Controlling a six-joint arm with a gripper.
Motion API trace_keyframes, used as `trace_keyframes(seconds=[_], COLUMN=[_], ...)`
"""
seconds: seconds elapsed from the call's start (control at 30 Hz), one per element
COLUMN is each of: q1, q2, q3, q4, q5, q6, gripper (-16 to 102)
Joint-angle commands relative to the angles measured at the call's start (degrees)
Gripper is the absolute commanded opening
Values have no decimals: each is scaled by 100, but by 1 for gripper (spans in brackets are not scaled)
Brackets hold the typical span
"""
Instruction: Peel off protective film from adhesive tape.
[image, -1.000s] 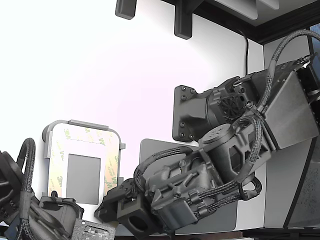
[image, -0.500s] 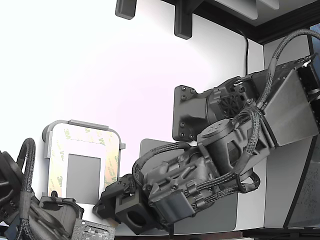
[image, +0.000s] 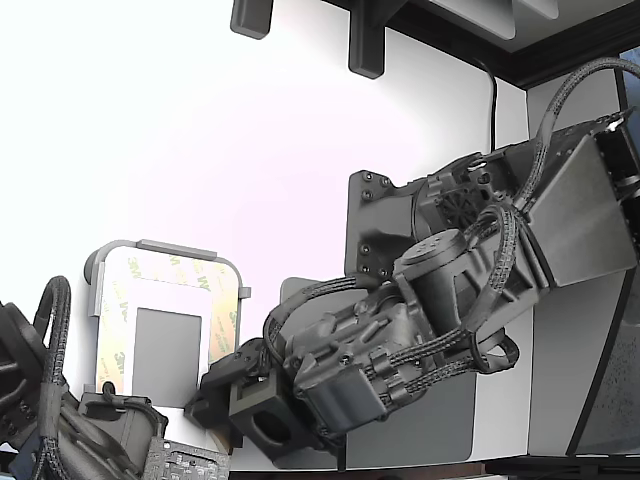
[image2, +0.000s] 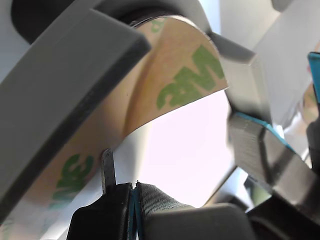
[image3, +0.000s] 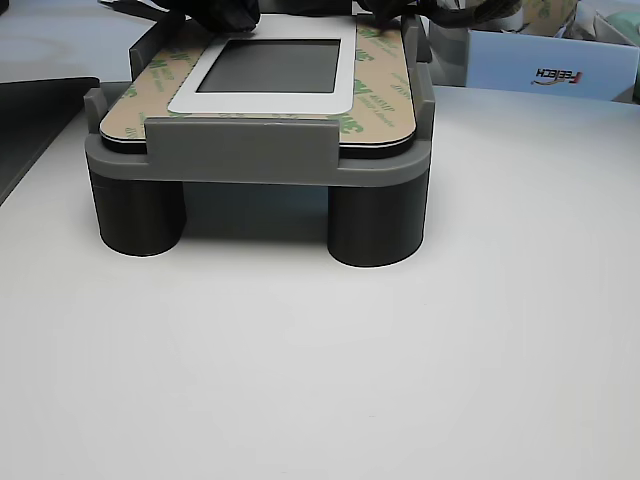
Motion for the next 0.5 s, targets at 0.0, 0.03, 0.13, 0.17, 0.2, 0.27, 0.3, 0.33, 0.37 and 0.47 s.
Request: trace_keyframes(seconds=[0.0,0.03,0.13,0.17,0.2,0.27,0.3,0.33,0.37,0.47], q1=[-88,-105,-185,-202,-220,-255,-272,-290,-290,-281], q2=[237,299,483,554,642,853,984,1134,1283,1626], q3=[-220,-299,-633,-729,-800,-861,-853,-817,-791,-914], q4=[255,396,1002,1195,1354,1644,1758,1863,1986,2610], q5=[70,105,114,141,176,246,281,325,387,554], q6=[-26,-26,-53,-26,-9,62,132,167,220,519], gripper=[-9,-8,2,10,17,49,78,99,96,97])
